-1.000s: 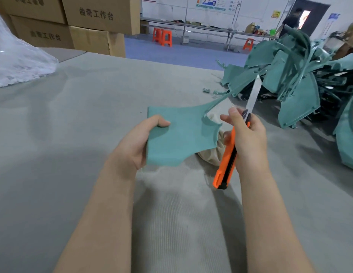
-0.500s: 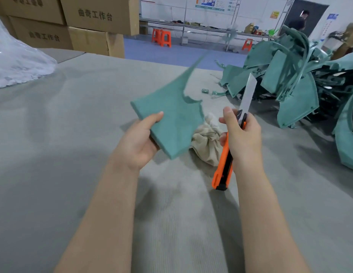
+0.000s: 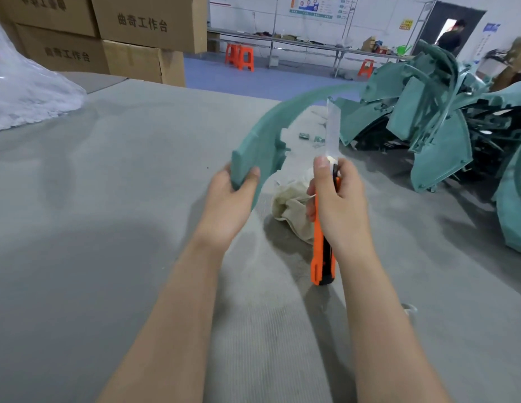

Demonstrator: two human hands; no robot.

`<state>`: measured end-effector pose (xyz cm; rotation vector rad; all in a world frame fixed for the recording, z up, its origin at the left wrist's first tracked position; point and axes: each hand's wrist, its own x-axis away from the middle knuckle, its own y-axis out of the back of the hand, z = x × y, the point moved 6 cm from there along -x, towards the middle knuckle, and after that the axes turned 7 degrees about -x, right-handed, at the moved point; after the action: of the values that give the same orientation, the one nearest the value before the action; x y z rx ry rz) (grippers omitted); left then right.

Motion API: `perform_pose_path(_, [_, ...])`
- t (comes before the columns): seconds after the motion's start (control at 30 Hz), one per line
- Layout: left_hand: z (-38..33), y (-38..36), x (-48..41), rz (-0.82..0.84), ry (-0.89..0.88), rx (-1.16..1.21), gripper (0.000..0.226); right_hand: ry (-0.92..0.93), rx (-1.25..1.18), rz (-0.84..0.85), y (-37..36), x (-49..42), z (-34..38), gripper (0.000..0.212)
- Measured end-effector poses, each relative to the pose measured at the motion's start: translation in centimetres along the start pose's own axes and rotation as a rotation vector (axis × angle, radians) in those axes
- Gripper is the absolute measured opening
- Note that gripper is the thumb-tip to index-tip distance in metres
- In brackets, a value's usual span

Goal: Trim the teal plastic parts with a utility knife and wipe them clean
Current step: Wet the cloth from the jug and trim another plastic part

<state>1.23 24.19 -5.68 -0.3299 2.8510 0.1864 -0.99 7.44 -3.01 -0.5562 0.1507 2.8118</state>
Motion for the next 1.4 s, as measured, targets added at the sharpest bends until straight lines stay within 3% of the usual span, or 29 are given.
perform_pose_path(0.13, [-0.6,0.0,0.2,0.104,-0.177,-0.243,0.025,-0.019,0.052,0.073,0.0,-0.2,-0.5,0.012])
perform_pose_path(0.33, [0.8,-0.4,0.2,0.189,-0.128,-0.515,0.026,-0.115,0.073,0.049,0.5,-0.4,-1.7,0.028])
perform_pose_path(0.43, [0.8,-0.5,0.2,0.189,-0.129,-0.52,0.025,-0.115,0.012,0.036,0.3,-0.3,-1.7,0.032])
perform_pose_path(0.63, [1.0,-0.5,0.1,0.194,-0.117,-0.516,0.027,-0.289,-0.133,0.092,-0.2,-0.1,-2.5,0.025])
perform_pose_path(0.77, [0.9,-0.7,0.2,0.206,-0.133,-0.512,0.029,-0.198,-0.071,0.145,-1.3,0.3,-2.1,0.014])
perform_pose_path(0.93, [0.7,-0.8,0.3,0.204,-0.139,-0.534,0.029,-0.056,0.097,0.074,-1.9,0.3,-1.4,0.014])
perform_pose_path(1.13, [0.6,-1.0,0.5,0.207,-0.158,-0.541,0.029,-0.031,0.082,0.022,-1.9,0.2,-1.3,0.028])
perform_pose_path(1.4, [0.7,-1.0,0.5,0.213,-0.141,-0.523,0.03,-0.076,-0.011,0.035,-1.2,0.0,-1.4,0.021])
